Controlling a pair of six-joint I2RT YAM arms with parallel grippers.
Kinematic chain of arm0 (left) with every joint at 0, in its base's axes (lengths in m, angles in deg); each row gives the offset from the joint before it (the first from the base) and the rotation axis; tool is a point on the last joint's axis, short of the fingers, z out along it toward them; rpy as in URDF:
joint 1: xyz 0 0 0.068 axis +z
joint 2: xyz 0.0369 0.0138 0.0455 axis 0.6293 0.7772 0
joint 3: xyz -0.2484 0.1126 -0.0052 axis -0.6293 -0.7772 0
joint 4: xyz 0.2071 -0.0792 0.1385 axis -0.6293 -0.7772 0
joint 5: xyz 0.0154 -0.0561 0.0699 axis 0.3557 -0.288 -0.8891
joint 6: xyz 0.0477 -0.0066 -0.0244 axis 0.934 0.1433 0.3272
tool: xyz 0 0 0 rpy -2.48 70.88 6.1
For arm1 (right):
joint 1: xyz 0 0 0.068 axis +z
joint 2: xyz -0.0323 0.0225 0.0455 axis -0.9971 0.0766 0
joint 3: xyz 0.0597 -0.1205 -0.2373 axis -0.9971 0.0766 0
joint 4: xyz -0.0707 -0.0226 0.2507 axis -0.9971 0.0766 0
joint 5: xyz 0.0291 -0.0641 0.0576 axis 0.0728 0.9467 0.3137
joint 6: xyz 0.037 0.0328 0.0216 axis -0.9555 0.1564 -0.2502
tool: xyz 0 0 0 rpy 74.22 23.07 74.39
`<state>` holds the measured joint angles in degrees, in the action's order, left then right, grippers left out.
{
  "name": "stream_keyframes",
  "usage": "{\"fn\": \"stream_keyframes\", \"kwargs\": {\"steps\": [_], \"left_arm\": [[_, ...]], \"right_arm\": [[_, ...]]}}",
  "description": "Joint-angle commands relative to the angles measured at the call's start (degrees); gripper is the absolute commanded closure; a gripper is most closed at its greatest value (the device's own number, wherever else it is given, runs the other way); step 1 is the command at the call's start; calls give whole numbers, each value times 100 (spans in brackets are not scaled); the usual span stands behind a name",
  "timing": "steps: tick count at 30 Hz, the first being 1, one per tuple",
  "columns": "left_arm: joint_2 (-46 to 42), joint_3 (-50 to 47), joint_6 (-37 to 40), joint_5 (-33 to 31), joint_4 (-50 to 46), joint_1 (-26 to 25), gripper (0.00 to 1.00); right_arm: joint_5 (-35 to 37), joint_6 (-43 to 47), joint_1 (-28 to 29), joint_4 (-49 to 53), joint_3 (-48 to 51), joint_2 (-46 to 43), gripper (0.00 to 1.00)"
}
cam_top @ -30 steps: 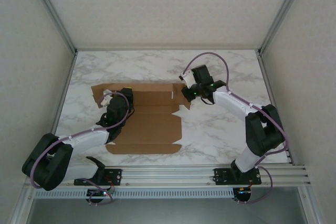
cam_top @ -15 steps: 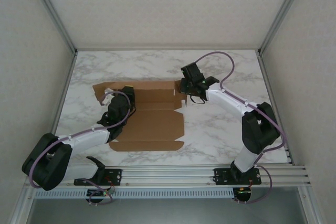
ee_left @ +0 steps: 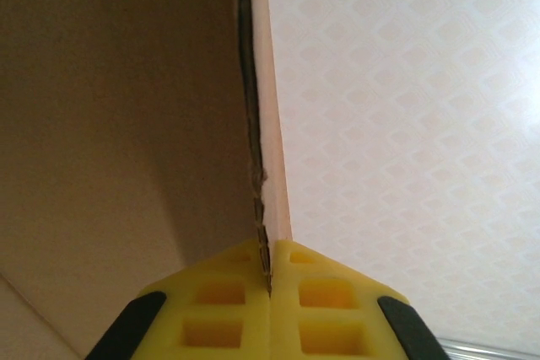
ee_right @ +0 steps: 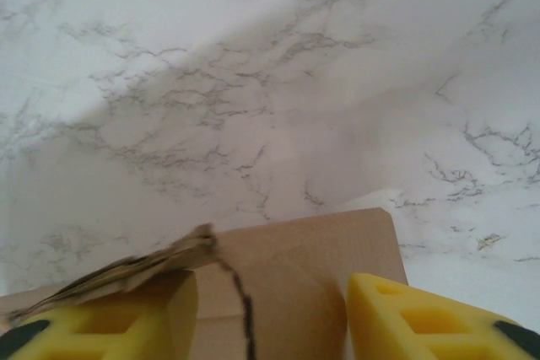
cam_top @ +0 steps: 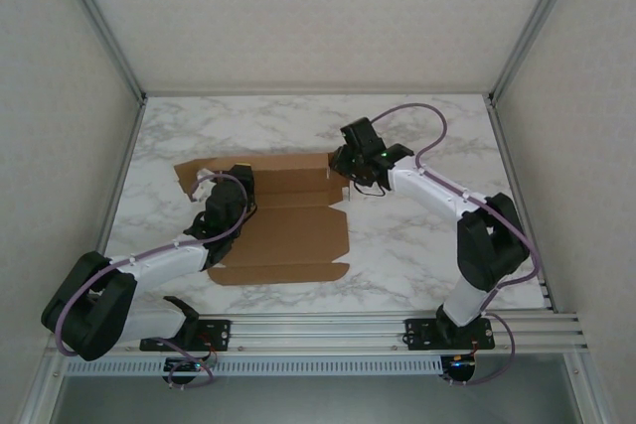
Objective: Fold the paper box
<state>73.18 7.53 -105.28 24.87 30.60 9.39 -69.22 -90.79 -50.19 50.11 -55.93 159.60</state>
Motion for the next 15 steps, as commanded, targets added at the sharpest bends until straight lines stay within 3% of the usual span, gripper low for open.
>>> {"fn": "stream_keyframes", "kwargs": {"steps": [1,4,10,15], "left_arm": [[-85,139,111,68,-196,-124,100],[-72,129,171,102,-229,-124,100],[10,179,214,207,-273,-120,100],[30,342,298,225,-400,-116,100]], "right_arm": [[-282,645,-238,-134,247,-546,44],[-845,887,-551,-391,622,-800,35],[-1276,1884,-913,-450,987,-1306,18],[-938,2964,-968,8,728,-1600,19]]}}
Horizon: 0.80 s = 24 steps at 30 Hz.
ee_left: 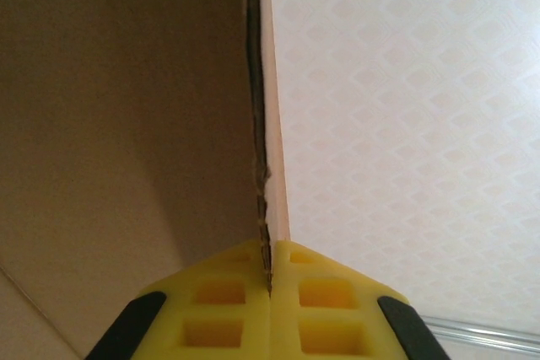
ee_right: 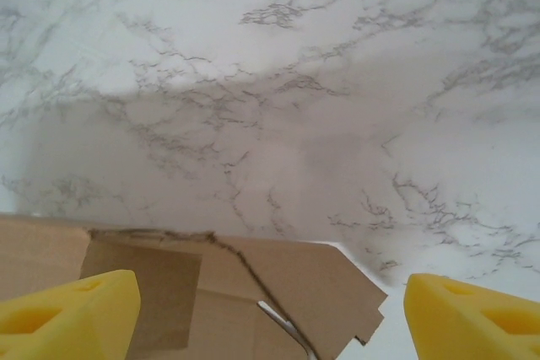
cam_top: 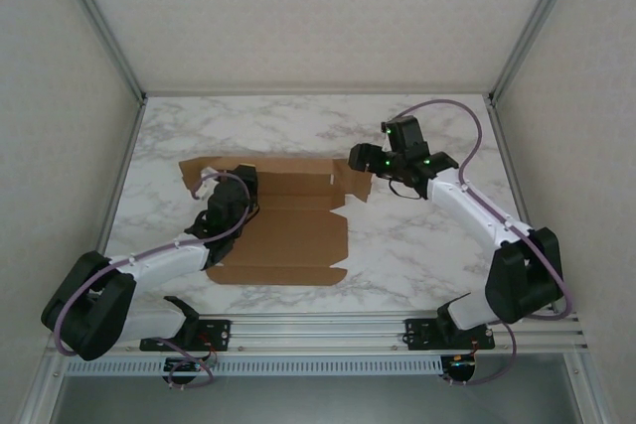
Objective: Fold the paper box
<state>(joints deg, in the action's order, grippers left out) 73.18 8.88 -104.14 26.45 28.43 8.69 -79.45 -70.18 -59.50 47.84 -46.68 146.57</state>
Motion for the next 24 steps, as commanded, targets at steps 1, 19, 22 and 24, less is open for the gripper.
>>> {"fn": "stream_keyframes", "kwargs": {"steps": [1,19,22,24], "left_arm": [[44,217,181,77,-186,-41,100],[-247,-188,444,174,-155,-39,100],[-288,-188,444,165,-209,-28,100],[-288,-173,453,165,-221,-19,100]], "right_arm": [[222,982,-65,288,-224,-321,19],[718,1342,-659,-377,424,465,45],[437,1291,-657,-539,519,672,46],[160,1213,-659,-791,712,687,47]]}}
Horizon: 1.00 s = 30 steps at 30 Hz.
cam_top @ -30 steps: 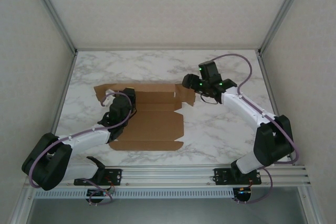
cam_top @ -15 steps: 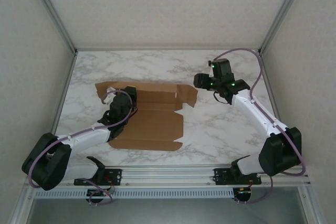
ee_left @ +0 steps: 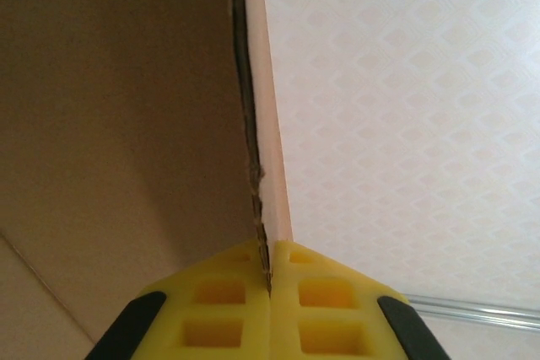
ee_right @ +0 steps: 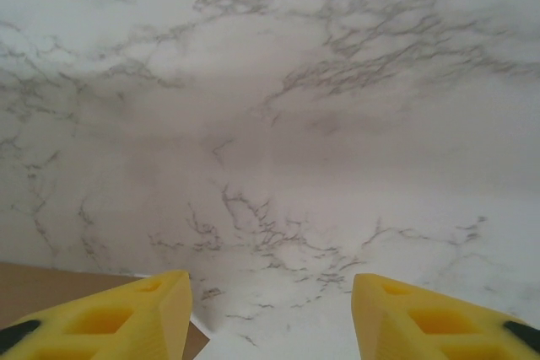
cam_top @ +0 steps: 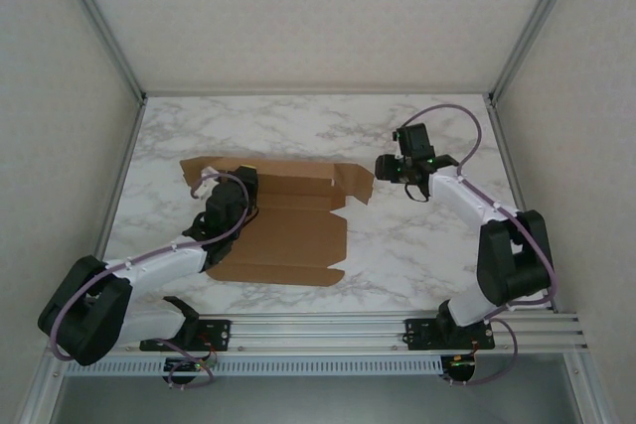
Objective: Fold the paper box
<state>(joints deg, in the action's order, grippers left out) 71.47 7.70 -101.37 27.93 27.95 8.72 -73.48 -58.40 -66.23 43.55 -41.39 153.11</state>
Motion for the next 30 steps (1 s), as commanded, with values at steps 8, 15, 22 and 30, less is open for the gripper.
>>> {"fn": "stream_keyframes", "kwargs": {"steps": [8,15,22,30], "left_arm": [[30,128,194,68,-360,25,100],[126,191,219,152,-351,28,100],[85,217,280,207,-435,62,100],[93,208,338,279,-428,84,100]], "right_arm": [[-1820,-92,55,-1138,896,5,62],[-2200,315,399,-1636,1196,-251,57],[-1900,902,839,-1690,1119,-383,55],[-1293,2196,980,-1831,1086,-362,54]]}}
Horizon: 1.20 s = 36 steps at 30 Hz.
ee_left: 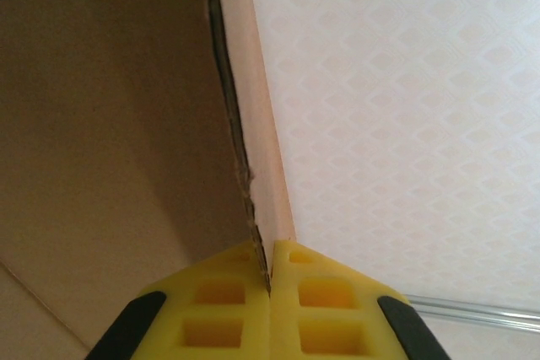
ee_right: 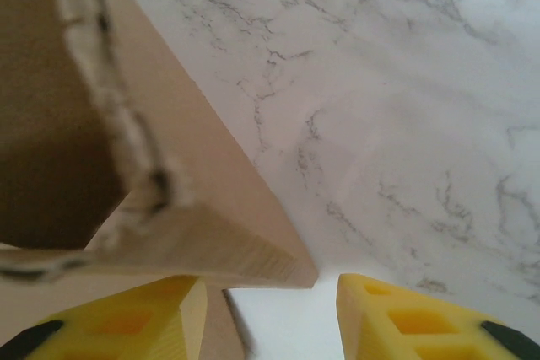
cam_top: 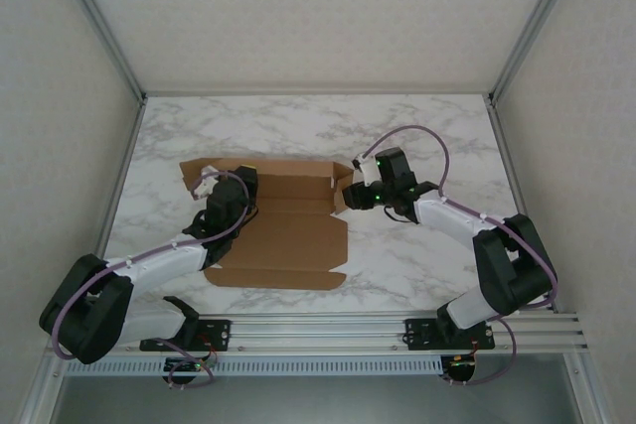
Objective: Fold the paper box
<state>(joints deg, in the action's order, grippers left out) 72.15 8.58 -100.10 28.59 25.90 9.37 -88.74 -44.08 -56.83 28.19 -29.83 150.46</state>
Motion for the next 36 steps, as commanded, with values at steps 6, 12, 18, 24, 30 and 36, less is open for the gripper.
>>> {"fn": "stream_keyframes", "kwargs": {"steps": [6,12,18,24,30,36], "left_arm": [[26,87,203,241,-264,18,100],[150,147,181,344,-212,18,100],[175,165,167,355,-203,18,100],[157,122,137,395,-175,19,100],[80,47,112,425,-159,18,100],[52,-1,92,460,-163,10,100]], "right_arm": [[-617,1798,73,-792,252,-320,52],[-771,2090,417,-432,190,-229,52],[-356,1993,701,-473,212,-148,54],[647,1439,770,-481,15,169,70],[1574,1121,888,-733,-39,477,59],[1749,1022,884,-1037,-68,524,60]]}}
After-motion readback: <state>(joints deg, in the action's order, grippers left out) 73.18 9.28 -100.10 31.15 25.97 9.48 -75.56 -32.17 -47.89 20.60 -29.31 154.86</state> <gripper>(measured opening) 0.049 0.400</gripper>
